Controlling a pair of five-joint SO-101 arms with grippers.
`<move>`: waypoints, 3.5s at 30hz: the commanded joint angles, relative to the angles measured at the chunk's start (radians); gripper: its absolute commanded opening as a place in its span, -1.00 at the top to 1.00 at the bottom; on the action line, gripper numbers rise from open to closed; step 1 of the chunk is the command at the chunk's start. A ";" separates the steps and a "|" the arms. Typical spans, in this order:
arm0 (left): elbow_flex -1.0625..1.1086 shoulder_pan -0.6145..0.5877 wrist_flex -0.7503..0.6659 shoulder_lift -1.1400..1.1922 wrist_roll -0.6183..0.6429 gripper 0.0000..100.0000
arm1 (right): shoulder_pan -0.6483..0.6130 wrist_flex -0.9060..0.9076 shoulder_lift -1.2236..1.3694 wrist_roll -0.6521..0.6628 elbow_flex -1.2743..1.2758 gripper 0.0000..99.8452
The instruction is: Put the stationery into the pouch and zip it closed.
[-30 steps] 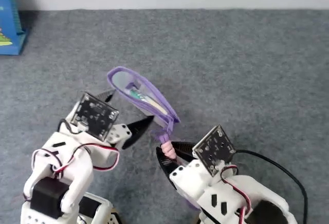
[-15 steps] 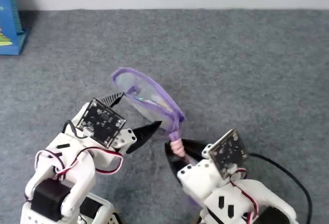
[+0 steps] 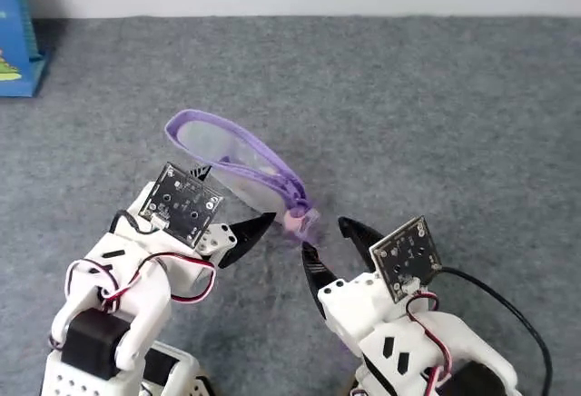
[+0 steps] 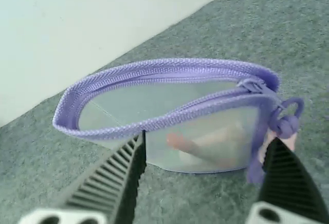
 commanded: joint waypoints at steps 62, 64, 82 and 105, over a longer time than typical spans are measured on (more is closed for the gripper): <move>0.004 -0.221 -0.153 -0.006 0.041 0.31 | 0.110 -0.209 -0.196 0.201 0.245 0.98; 0.008 -0.239 -0.181 0.000 0.043 0.31 | 0.110 -0.208 -0.196 0.199 0.239 0.98; -0.091 0.009 -0.316 0.269 0.169 0.31 | -0.059 -0.022 -0.196 0.120 0.069 0.99; -0.108 0.121 -0.006 0.147 -0.106 0.30 | 0.024 0.265 -0.196 0.164 -0.189 0.99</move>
